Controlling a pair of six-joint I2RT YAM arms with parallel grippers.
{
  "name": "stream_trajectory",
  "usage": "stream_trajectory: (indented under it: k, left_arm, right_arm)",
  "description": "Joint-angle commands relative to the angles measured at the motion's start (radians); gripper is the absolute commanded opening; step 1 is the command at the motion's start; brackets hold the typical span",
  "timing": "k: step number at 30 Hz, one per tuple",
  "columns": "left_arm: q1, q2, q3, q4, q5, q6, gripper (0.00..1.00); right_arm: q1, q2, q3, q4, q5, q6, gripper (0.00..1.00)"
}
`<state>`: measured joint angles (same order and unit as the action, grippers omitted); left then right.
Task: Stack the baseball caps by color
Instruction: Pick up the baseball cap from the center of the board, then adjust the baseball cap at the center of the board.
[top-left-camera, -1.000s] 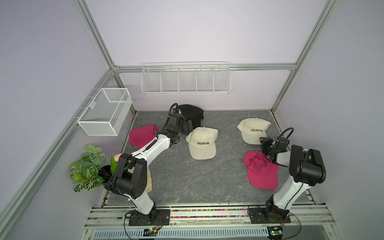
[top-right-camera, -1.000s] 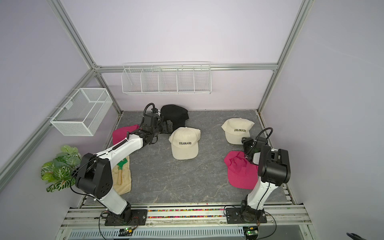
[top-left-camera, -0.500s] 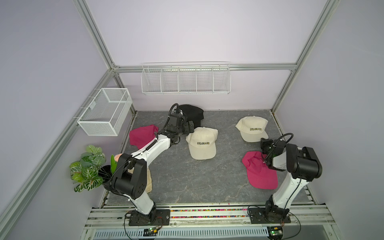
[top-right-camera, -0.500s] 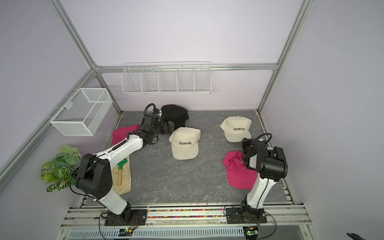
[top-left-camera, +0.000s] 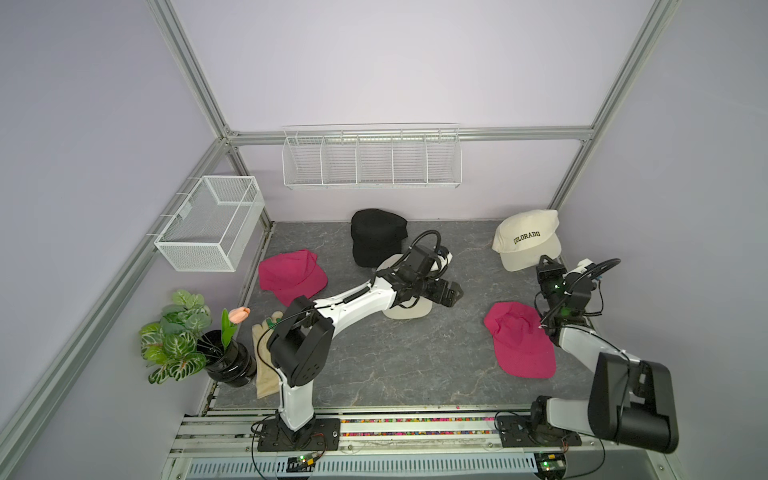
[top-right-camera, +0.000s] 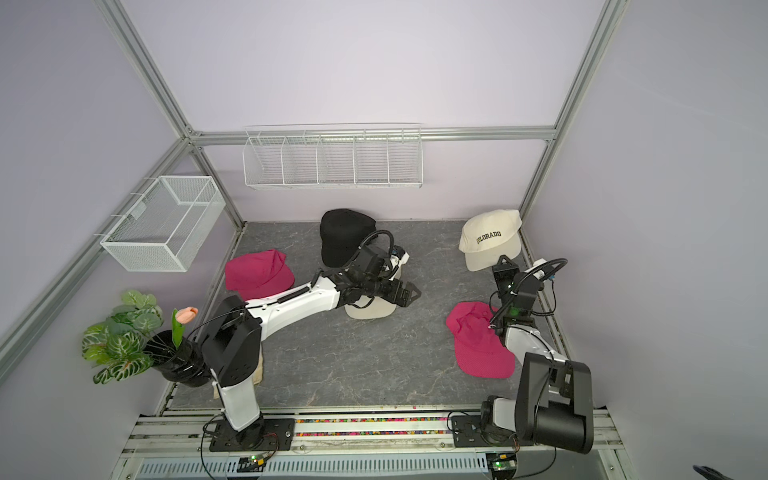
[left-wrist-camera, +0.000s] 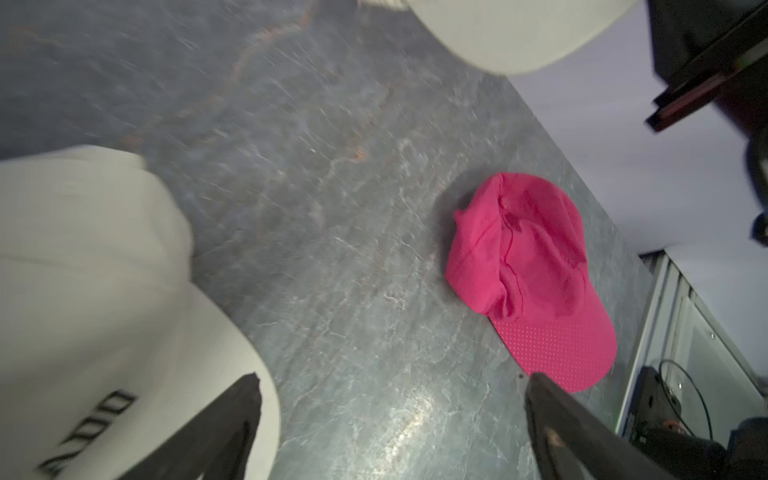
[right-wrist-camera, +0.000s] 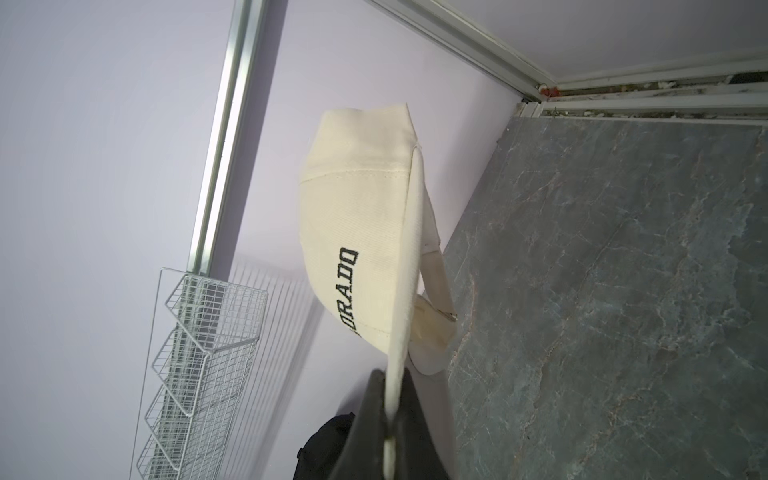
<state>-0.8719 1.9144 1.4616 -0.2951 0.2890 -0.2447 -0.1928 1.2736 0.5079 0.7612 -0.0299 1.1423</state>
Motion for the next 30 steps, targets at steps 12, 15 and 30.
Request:
stream_trajectory:
  k: [12,15,30]
  left_arm:
    - [-0.015,0.197,0.126,-0.055,0.005,-0.015,1.0]
    - [-0.015,0.233,0.143,-0.06,0.013,-0.026,1.0]
    - [-0.015,0.248,0.095,-0.105,-0.072,-0.066,1.0]
  right_arm:
    - [0.055,-0.321,-0.008,-0.24,0.068,-0.189,0.07]
    - [0.074,-0.366,-0.014,-0.277,0.122,-0.2,0.07]
    - [0.138,-0.391,0.009,-0.311,0.149,-0.289,0.07]
